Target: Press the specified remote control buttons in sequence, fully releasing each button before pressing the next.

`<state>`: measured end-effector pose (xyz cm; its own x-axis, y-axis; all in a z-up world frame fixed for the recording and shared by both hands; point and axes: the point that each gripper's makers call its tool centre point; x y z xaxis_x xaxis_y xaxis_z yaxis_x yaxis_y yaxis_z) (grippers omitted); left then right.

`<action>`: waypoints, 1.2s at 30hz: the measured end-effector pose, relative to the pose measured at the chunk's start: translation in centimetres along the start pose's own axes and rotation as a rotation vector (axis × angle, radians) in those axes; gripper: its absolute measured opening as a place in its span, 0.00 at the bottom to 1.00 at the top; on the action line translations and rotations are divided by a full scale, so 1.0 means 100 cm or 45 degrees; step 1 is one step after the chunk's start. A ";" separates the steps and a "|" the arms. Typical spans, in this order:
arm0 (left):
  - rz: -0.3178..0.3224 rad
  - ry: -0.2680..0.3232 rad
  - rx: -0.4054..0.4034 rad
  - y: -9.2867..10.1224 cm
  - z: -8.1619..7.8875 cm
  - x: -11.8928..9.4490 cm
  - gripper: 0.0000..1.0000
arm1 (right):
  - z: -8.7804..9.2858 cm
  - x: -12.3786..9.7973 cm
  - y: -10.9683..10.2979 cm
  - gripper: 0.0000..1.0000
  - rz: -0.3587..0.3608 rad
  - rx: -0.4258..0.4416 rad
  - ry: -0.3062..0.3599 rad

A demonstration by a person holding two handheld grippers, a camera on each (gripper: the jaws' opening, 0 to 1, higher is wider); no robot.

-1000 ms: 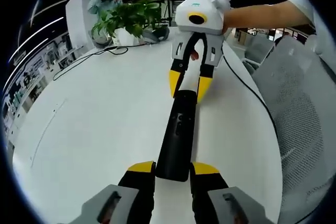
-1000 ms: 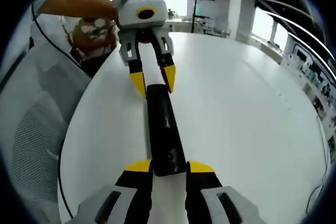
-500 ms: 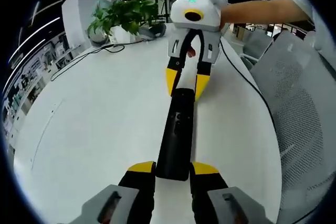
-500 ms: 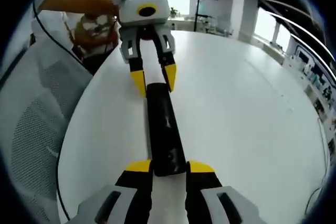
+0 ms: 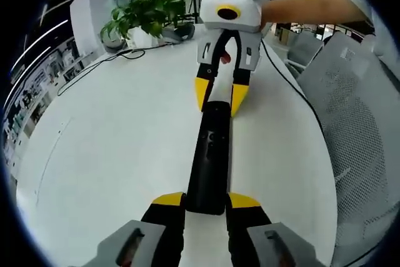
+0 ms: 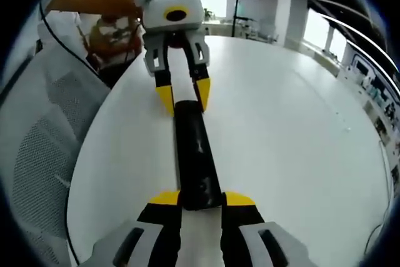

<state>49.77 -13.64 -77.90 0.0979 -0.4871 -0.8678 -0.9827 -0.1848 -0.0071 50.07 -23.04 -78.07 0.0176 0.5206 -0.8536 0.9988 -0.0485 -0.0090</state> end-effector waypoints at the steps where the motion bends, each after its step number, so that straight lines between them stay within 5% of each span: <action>1: 0.002 -0.002 -0.002 0.000 0.000 0.000 0.25 | 0.000 0.000 0.000 0.21 0.000 0.000 0.000; 20: 0.009 -0.120 0.021 0.000 -0.001 0.002 0.24 | 0.000 0.000 0.000 0.21 0.013 -0.013 -0.017; 36: 0.010 -0.130 0.031 0.000 0.000 0.001 0.22 | 0.001 -0.001 -0.001 0.21 0.021 -0.020 -0.022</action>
<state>49.76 -13.66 -78.02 0.0747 -0.3988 -0.9140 -0.9870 -0.1601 -0.0109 49.96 -23.15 -78.05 0.0338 0.5047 -0.8626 0.9990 -0.0434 0.0137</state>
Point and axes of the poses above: the point that each gripper's makers call its tool centre point, and the gripper's own axes: x roughly forward along the fingers, y roughly to its right, z roughly out of its underside, and after that the axes turned 8 degrees about -y, right-handed
